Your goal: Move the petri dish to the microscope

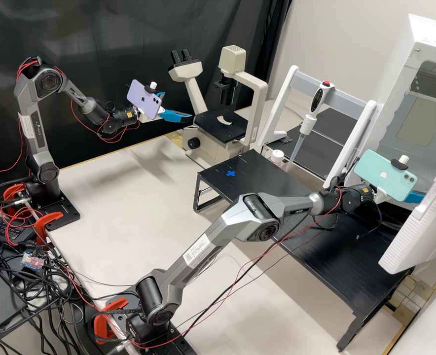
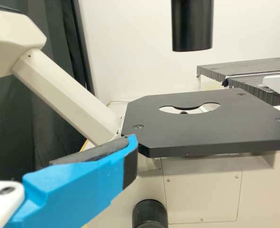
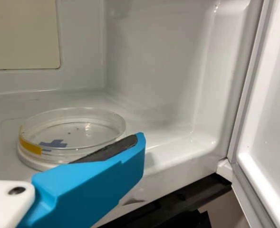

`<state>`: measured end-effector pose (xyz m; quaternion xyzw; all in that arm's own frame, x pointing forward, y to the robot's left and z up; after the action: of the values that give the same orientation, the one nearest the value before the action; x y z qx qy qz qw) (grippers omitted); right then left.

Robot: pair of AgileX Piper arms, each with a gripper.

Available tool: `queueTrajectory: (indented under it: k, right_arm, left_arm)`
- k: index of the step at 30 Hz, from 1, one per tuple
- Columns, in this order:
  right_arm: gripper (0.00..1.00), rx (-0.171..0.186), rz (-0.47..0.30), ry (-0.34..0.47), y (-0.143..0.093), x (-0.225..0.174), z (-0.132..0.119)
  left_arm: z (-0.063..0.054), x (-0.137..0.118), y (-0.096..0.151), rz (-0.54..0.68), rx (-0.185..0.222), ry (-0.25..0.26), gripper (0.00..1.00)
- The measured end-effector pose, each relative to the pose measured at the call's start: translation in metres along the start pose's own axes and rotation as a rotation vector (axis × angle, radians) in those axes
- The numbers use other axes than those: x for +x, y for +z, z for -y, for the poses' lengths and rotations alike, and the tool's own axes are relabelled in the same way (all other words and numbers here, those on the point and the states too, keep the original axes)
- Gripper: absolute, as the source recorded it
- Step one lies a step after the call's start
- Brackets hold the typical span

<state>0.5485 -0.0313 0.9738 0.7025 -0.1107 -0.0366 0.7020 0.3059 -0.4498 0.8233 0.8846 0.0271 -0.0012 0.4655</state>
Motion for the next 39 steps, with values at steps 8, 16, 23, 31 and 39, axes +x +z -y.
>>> queueTrajectory:
  k: [8,16,23,31,39]
  right_arm:
    - [0.00,0.019,0.009,0.004,0.002,0.003,0.001]
    - [0.00,0.037,0.019,0.013,0.005,0.005,0.002]
    - [0.00,0.034,0.040,0.027,0.006,0.006,-0.001]
    - [0.00,0.025,0.071,0.034,0.009,0.008,-0.006]
    - [0.00,0.029,0.086,0.021,0.012,0.007,-0.008]
  left_arm:
    - [0.000,0.000,0.000,0.000,0.000,0.000,1.00]
    - [0.000,0.000,0.000,0.000,0.000,0.000,1.00]
    - [0.000,0.000,0.000,0.000,0.000,0.000,1.00]
    - [0.000,0.000,0.000,0.000,0.000,0.000,1.00]
    - [0.000,0.000,0.000,0.000,0.000,0.000,1.00]
